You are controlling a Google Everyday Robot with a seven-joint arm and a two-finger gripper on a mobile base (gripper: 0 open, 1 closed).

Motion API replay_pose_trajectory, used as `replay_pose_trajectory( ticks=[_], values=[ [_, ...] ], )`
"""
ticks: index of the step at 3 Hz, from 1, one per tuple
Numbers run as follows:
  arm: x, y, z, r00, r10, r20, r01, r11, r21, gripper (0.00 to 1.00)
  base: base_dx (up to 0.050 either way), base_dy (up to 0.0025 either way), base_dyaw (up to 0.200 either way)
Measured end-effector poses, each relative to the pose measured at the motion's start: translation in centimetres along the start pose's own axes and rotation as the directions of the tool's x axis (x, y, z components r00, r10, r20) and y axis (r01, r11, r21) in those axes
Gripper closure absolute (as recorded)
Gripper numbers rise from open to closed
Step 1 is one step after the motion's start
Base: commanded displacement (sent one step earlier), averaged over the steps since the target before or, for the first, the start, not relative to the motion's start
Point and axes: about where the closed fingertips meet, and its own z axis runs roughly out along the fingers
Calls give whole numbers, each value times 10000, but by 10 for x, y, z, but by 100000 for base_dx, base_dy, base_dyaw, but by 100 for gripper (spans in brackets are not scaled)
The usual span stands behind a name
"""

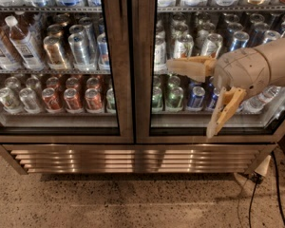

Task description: Open left fridge door

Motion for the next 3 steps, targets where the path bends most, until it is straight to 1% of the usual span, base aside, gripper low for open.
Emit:
replay_pose_trajectory(
  ticks=[1, 2, 3],
  values=[
    [0, 0, 0, 10000, 0, 1, 0, 10000, 2, 0, 0, 0, 0],
    [-2, -5, 2, 9984, 0, 568, -36, 9980, 630, 0, 0, 0, 0],
    [-4, -8, 4, 9946, -26, 1035, -89, 9939, 1102, 0, 0, 0, 0]
  ],
)
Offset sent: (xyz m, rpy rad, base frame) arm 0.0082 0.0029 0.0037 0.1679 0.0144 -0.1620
